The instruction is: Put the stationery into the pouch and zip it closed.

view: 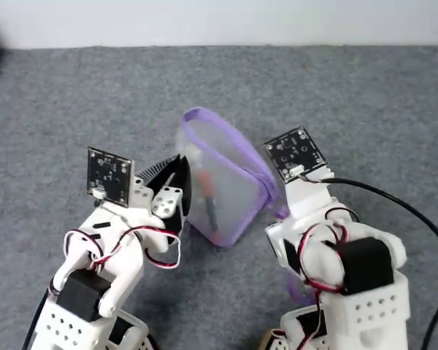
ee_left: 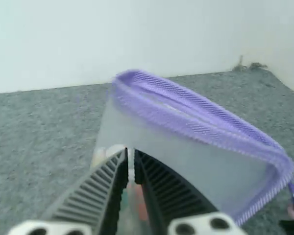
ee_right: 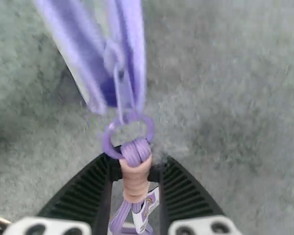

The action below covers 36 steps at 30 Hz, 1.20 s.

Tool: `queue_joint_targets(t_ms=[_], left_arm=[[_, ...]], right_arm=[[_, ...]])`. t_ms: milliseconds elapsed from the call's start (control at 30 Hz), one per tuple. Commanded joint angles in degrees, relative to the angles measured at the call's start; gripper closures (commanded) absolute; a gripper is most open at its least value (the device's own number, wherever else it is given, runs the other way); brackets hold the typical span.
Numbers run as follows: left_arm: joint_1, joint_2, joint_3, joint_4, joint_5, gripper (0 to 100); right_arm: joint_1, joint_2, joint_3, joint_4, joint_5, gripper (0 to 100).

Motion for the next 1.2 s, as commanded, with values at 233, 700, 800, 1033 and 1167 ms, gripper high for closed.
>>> queue_joint_targets(t_ms=[233, 700, 800, 1033, 1167], left_arm=[[6.95, -0.44, 2.33, -1.23, -0.18, 88], [11.16, -0.44, 5.14, -1.23, -1.41, 80], [10.99, -0.53, 5.14, -1.23, -3.96, 80], [10.81, -0.62, 5.05, -1.32, -5.54, 80], [10.81, -0.62, 5.14, -1.32, -5.54, 80]], right_arm=[[6.64, -2.68, 2.55, 2.15, -0.62, 99.1], [-2.15, -14.46, -7.74, -3.30, 7.21, 99.1], [-2.15, -14.64, -8.18, -7.43, 12.22, 99.1], [-1.80, -14.29, -8.09, -17.27, 20.04, 99.1], [-1.80, -14.20, -8.00, -21.93, 20.22, 99.1]])
